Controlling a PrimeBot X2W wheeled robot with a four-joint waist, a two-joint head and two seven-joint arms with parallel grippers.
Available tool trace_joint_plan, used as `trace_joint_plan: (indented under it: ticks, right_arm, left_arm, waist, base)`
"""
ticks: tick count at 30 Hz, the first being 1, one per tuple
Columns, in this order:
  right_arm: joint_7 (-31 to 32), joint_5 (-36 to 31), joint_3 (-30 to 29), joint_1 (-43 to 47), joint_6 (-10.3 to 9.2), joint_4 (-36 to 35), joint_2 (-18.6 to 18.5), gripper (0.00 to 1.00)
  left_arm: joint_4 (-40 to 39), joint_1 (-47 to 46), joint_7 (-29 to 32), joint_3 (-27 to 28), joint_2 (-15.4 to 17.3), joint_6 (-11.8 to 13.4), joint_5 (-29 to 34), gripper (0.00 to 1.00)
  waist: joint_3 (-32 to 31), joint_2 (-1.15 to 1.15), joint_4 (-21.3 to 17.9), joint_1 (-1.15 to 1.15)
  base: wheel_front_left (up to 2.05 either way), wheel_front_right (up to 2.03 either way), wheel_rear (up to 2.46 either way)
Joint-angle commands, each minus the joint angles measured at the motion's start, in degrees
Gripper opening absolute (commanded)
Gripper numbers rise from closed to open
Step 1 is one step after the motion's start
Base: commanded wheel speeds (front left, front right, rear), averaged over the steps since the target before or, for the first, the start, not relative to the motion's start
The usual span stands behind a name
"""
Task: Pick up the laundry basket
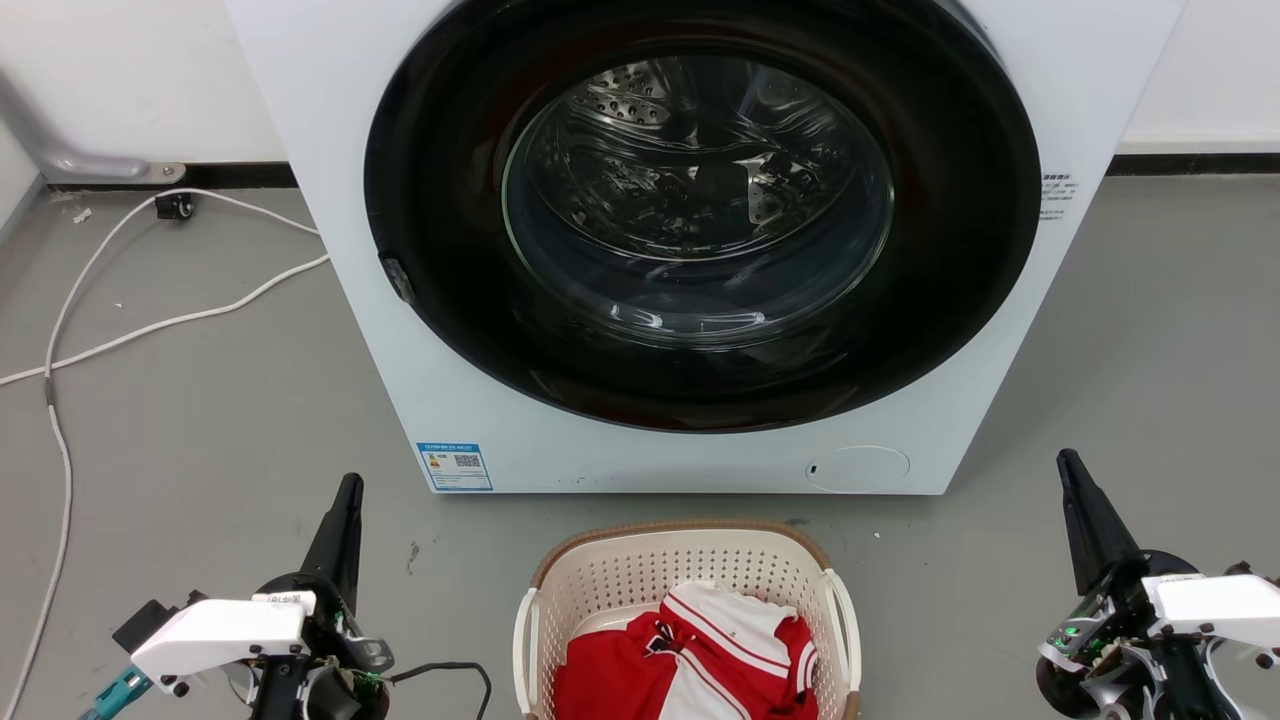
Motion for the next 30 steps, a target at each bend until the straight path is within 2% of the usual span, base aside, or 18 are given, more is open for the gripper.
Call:
trace_joint_plan:
  ticks: [1,10,11,22,30]
  right_arm:
    - [0.18,-0.31,-0.14,-0.72,0.0,0.07,0.09,0.0]
    - [0.28,-0.45,-0.24,-0.72,0.0,0.07,0.18,0.0]
    - [0.06,-0.03,-0.13,-0.03,0.0,0.02,0.08,1.0]
    - [-2.66,-2.27,1.72,1.44,0.0,-1.56,-0.08,1.0]
    - [-4.75,-12.34,2.0,2.03,0.0,-2.63,-0.2,1.0]
  left_arm:
    - [0.05,-0.44,0.18,0.15,-0.05,-0.18,0.25,0.0]
    - [0.05,-0.46,0.36,0.28,-0.11,-0.18,0.41,0.0]
    - [0.03,-0.01,0.03,0.18,-0.17,0.01,0.08,1.0]
    - [-1.53,0.45,-2.71,-3.3,-0.38,0.03,1.22,1.0]
    - [-3.44,0.96,-4.73,-4.15,-0.45,0.01,10.12,1.0]
  waist:
    - [0.0,0.0,0.0,0.0]
    - [0.0,0.0,0.0,0.0]
    - [0.0,0.0,0.0,0.0]
    - [0.02,0.0,0.05,0.0]
    - [0.02,0.0,0.13,0.0]
  base:
    - [0.0,0.0,0.0]
    - [0.0,0.0,0.0]
    - [0.0,0.0,0.0]
    - [0.0,0.0,0.0]
    - [0.0,0.0,0.0]
